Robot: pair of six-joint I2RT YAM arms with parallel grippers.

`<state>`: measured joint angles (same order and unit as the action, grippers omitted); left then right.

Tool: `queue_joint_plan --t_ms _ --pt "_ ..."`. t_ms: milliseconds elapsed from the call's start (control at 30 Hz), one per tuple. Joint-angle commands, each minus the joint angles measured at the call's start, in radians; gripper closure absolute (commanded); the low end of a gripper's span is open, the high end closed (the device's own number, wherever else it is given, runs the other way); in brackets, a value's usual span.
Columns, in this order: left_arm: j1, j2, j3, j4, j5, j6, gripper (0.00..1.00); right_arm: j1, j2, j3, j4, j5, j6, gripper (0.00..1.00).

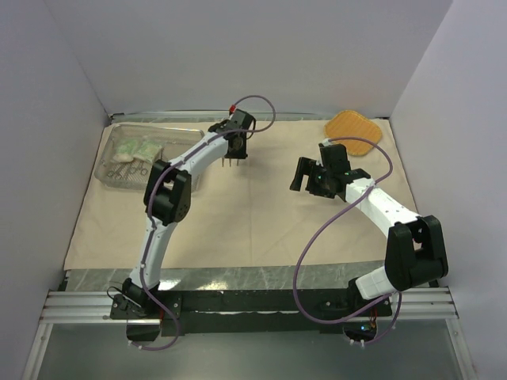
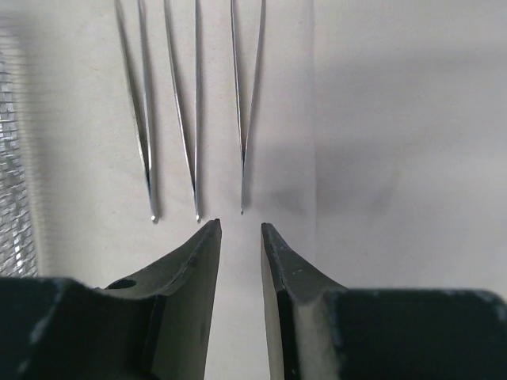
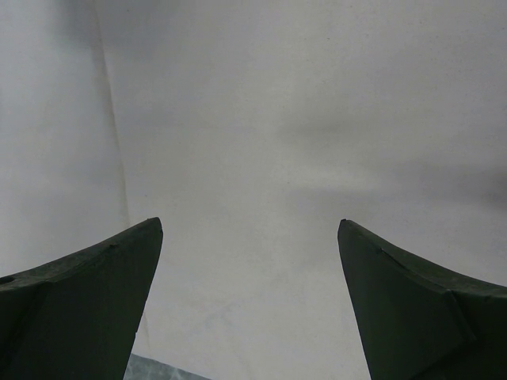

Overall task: Open and lay out the surgical kit
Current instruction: Place the medical item in the surgical kit, then adjust the medical item in the surgical kit.

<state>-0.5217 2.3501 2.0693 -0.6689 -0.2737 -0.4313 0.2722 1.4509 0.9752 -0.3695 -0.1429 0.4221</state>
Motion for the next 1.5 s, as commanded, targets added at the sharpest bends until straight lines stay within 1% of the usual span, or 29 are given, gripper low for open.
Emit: queue_joint_plan --t_ms 0,167,233,433,667,800,967,1467 --pt "-0.004 -0.155 -0.003 -0.023 0.014 -0.038 0.66 -0.001 -0.032 0.022 0.029 0.000 0.003 0.00" --pt "0.000 -0.238 -0.086 0.015 0.005 -0.040 0.63 -0.001 -0.035 0.010 0.040 0.000 0.009 0.00" --pt "0.003 -0.239 -0.098 0.028 0.005 -0.044 0.62 -0.002 -0.037 0.003 0.043 -0.003 0.010 0.00" --pt "0.002 -0.169 -0.071 0.041 0.005 -0.053 0.64 -0.001 -0.041 -0.007 0.047 -0.006 0.012 0.00" --pt "0.003 -0.034 -0.003 0.080 -0.031 -0.044 0.67 -0.002 -0.046 -0.013 0.041 -0.007 0.009 0.00" --pt "0.003 0.005 0.009 0.106 -0.048 -0.035 0.70 -0.001 -0.044 -0.013 0.030 -0.006 0.001 0.00" --pt "0.005 0.057 0.041 0.097 -0.082 -0.037 0.71 -0.001 -0.046 -0.015 0.026 -0.004 0.001 0.00" --pt "0.005 0.090 0.037 0.109 -0.067 -0.052 0.79 -0.001 -0.021 0.002 0.023 -0.009 -0.003 0.00"
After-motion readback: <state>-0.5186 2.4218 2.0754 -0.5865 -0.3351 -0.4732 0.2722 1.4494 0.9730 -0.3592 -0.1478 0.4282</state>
